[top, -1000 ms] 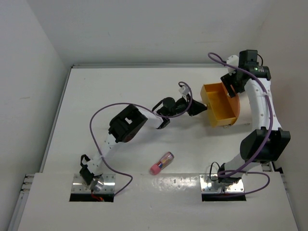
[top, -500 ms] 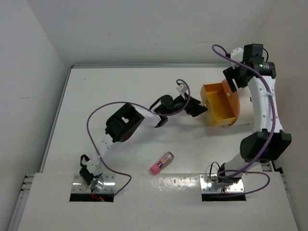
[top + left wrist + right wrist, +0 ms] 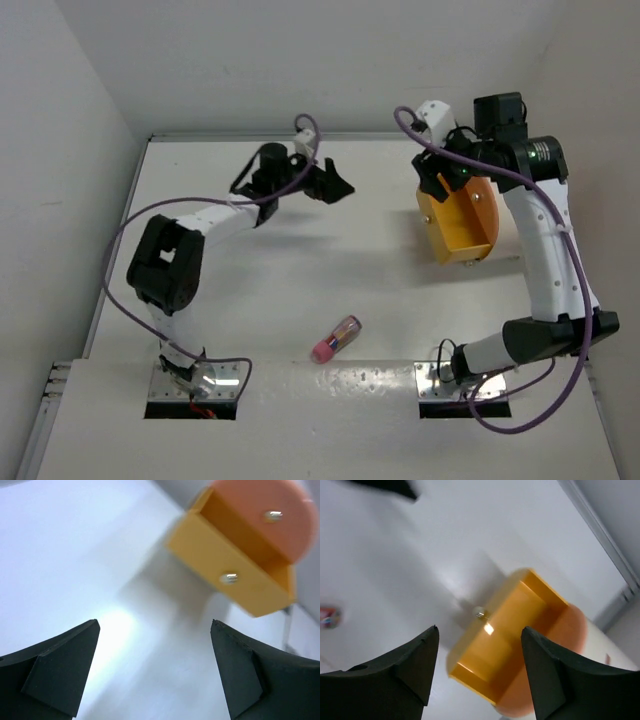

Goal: Sort the stationery into containers
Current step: Pick up the stationery from the corner of the board, then place the stationery in the drawer, then close the drawer in the storage box, then reset both arms

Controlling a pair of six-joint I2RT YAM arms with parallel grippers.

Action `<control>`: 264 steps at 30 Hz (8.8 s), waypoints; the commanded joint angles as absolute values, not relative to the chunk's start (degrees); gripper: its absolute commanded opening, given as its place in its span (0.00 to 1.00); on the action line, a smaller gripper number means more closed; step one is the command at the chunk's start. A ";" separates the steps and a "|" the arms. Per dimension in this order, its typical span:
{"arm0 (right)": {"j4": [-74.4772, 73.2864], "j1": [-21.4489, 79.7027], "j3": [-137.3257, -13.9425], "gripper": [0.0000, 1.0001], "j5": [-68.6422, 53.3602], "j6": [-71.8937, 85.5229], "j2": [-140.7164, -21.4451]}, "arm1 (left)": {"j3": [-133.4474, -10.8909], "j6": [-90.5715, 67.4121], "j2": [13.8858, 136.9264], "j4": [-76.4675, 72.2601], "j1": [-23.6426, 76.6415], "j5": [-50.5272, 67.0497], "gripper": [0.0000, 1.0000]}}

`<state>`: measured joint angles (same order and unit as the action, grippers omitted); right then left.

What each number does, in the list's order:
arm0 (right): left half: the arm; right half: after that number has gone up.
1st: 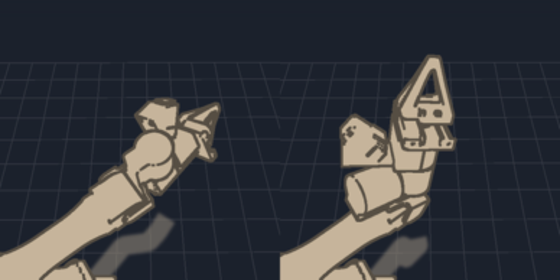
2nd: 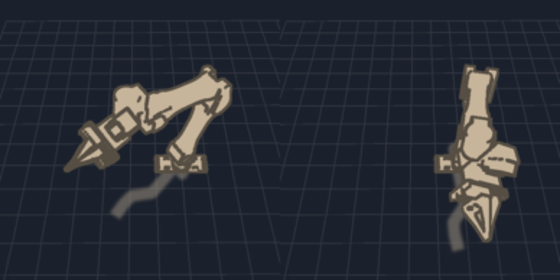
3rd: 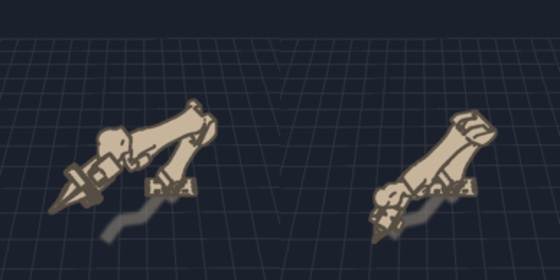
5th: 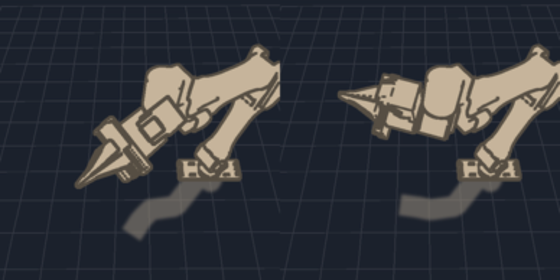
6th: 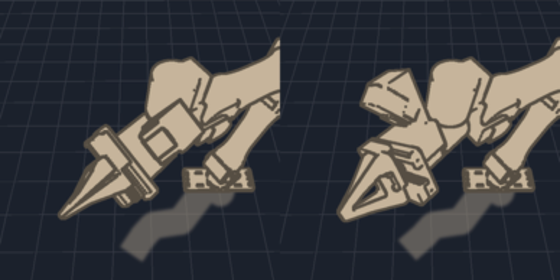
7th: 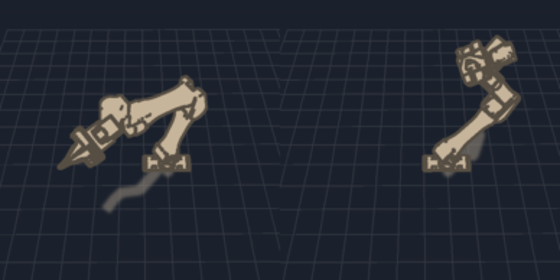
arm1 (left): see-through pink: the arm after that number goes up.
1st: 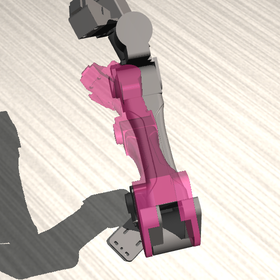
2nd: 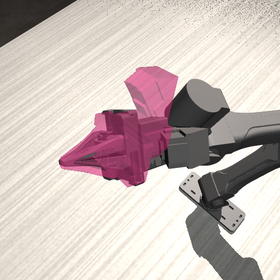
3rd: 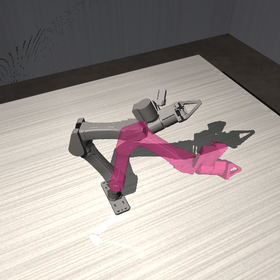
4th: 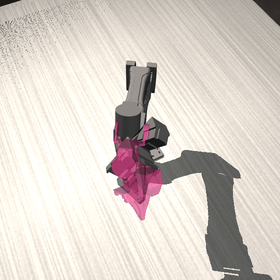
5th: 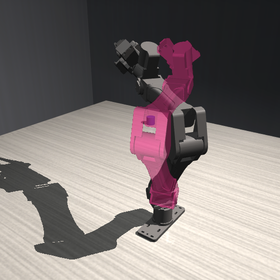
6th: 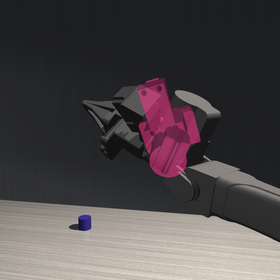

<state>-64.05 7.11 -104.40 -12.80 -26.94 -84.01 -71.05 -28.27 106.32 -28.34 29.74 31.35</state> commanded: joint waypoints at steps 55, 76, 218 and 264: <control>-25.06 66.10 -52.38 0.30 -11.35 -43.87 -97.04 | -62.84 -14.85 82.88 9.32 -14.68 51.94 1.00; -59.41 18.91 -98.44 0.00 10.10 -2.29 -90.61 | -84.80 -11.25 99.40 14.15 13.26 34.89 1.00; -78.66 -20.21 -103.36 0.07 -14.68 -10.02 -103.10 | -127.71 -42.01 158.73 -46.40 54.40 18.02 0.72; -38.94 16.53 -80.69 0.06 23.46 -40.51 -99.84 | -80.68 -30.41 103.18 -3.34 14.42 29.00 1.00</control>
<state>-46.28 17.02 -81.12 19.68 -35.86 -99.31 -81.30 -28.36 106.21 0.03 14.00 25.82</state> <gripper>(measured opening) 0.057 0.998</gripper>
